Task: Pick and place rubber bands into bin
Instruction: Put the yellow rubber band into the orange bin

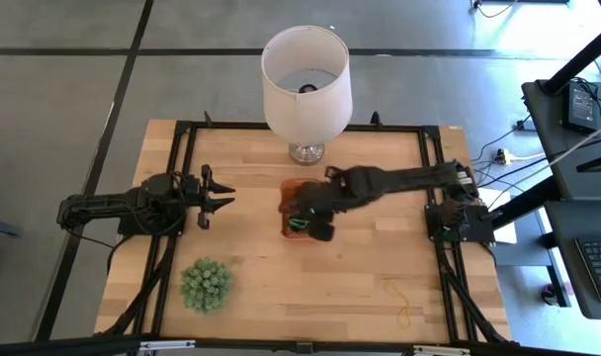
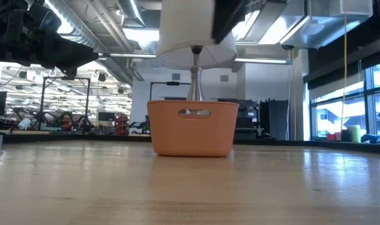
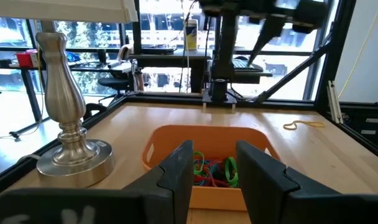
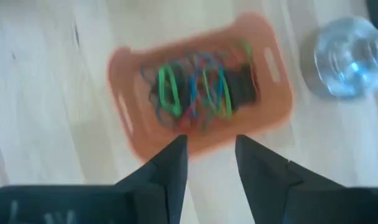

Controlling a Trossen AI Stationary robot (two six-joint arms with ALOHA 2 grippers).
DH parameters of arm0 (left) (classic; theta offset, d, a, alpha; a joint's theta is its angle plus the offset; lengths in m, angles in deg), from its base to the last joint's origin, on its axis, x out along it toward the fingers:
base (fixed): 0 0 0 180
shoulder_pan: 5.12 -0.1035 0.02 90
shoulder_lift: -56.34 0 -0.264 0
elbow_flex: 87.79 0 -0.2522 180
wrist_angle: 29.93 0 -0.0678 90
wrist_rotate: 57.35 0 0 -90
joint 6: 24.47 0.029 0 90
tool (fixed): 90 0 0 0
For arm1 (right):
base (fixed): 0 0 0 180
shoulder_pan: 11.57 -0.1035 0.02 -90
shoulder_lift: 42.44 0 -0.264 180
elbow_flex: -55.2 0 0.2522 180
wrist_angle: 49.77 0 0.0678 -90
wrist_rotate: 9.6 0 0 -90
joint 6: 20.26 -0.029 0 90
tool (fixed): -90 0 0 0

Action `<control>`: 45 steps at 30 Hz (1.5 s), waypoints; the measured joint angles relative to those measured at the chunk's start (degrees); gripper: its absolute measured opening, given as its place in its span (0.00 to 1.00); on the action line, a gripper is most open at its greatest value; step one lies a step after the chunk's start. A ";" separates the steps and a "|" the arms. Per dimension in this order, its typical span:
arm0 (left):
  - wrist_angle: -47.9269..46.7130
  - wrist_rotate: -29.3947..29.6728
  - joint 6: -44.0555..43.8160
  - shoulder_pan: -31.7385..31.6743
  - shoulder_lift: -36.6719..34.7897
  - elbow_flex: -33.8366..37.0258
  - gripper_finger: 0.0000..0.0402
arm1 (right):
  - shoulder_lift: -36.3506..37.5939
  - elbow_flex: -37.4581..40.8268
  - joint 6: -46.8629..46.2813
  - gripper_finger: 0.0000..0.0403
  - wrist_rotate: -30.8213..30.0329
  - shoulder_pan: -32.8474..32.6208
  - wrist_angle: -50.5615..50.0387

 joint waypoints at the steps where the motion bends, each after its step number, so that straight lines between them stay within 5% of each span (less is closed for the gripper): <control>1: 0.00 -0.01 0.01 0.01 0.00 0.00 0.28 | 0.48 0.00 -1.98 0.34 -1.28 -1.55 -1.85; 7: -0.01 -0.01 0.01 0.01 0.00 0.00 0.28 | 1.25 1.97 -16.01 0.30 -5.60 -12.00 -11.76; 12: -0.02 0.02 0.01 -0.01 0.04 0.00 0.28 | 4.05 12.50 -31.77 0.27 -5.10 -21.13 -11.39; 26: -0.04 0.00 0.01 0.01 0.04 0.00 0.28 | 14.40 46.08 -71.25 0.27 6.28 -39.64 14.62; 41: -0.02 -0.01 -0.01 0.01 0.04 0.00 0.28 | 14.65 63.47 -74.22 0.29 11.99 -42.29 33.66; 45: -0.02 0.01 0.00 0.00 0.04 0.00 0.28 | 14.89 65.72 -74.20 0.22 11.78 -42.29 34.87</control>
